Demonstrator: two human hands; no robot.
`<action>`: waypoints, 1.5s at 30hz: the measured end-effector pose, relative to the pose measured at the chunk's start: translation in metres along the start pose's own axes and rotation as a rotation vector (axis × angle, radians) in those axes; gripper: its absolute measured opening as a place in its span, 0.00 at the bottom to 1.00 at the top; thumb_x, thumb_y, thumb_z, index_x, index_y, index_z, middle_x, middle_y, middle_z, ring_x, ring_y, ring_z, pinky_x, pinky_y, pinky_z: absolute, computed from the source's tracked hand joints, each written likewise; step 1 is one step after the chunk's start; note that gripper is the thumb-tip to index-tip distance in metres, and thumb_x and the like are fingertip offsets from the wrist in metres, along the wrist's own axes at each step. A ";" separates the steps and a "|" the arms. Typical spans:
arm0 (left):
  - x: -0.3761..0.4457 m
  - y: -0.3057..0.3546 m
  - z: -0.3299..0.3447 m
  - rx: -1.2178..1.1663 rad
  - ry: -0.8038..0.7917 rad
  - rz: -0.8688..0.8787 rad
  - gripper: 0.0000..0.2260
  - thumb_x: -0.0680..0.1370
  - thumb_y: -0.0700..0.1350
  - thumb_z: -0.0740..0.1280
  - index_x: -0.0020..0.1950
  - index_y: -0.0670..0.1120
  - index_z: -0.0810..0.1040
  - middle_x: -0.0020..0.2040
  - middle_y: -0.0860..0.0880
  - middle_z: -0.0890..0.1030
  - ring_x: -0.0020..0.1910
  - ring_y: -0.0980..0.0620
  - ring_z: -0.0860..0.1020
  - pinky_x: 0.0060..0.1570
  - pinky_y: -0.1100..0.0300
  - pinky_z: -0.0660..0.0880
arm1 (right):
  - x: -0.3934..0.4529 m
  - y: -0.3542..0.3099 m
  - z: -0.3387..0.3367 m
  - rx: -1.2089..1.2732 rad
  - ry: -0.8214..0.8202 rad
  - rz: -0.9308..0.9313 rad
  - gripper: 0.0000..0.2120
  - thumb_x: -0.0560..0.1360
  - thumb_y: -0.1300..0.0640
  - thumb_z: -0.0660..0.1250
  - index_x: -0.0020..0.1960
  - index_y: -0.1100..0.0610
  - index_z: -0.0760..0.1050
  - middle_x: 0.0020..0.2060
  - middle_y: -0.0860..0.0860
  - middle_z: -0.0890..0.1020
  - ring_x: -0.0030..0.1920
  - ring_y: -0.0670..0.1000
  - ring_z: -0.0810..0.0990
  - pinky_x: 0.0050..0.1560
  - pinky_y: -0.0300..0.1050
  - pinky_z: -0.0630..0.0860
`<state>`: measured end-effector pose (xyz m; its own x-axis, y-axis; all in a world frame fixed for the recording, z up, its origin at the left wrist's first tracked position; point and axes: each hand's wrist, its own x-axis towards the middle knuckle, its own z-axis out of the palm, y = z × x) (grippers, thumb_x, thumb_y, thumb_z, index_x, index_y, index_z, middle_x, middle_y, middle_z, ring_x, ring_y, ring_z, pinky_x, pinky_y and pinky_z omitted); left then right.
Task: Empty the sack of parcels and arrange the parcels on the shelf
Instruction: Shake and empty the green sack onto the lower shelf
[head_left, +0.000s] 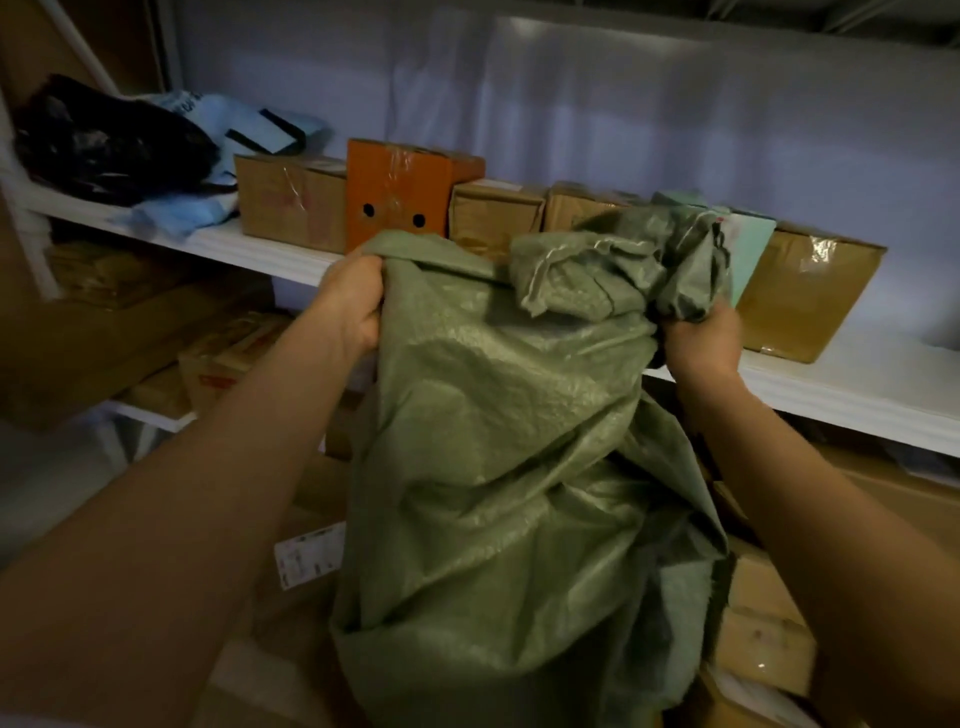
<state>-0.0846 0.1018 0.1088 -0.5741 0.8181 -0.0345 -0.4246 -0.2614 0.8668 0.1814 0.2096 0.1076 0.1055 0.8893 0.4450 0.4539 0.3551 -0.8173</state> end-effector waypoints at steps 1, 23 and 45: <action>0.000 0.005 0.004 -0.058 0.006 0.065 0.13 0.80 0.40 0.60 0.62 0.44 0.77 0.50 0.43 0.81 0.45 0.46 0.81 0.39 0.56 0.81 | 0.001 -0.005 0.000 0.011 0.001 -0.009 0.11 0.75 0.64 0.59 0.54 0.64 0.76 0.52 0.62 0.80 0.53 0.62 0.78 0.56 0.58 0.75; -0.033 -0.047 0.044 0.758 -0.245 0.305 0.28 0.72 0.51 0.72 0.70 0.46 0.70 0.67 0.47 0.75 0.66 0.47 0.73 0.66 0.54 0.68 | -0.015 0.005 0.019 0.008 -0.214 -0.008 0.17 0.74 0.54 0.69 0.61 0.58 0.74 0.55 0.57 0.81 0.56 0.59 0.79 0.56 0.53 0.76; -0.011 0.021 -0.006 1.064 0.201 0.235 0.42 0.58 0.55 0.81 0.66 0.43 0.68 0.60 0.43 0.76 0.59 0.41 0.75 0.59 0.47 0.73 | 0.013 0.004 -0.059 0.313 -0.157 0.501 0.16 0.72 0.63 0.72 0.57 0.67 0.74 0.46 0.60 0.79 0.44 0.59 0.79 0.48 0.52 0.76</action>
<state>-0.0915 0.0846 0.1250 -0.7058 0.6822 0.1907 0.4729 0.2533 0.8439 0.2363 0.2058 0.1319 0.0968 0.9935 -0.0607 0.0991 -0.0703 -0.9926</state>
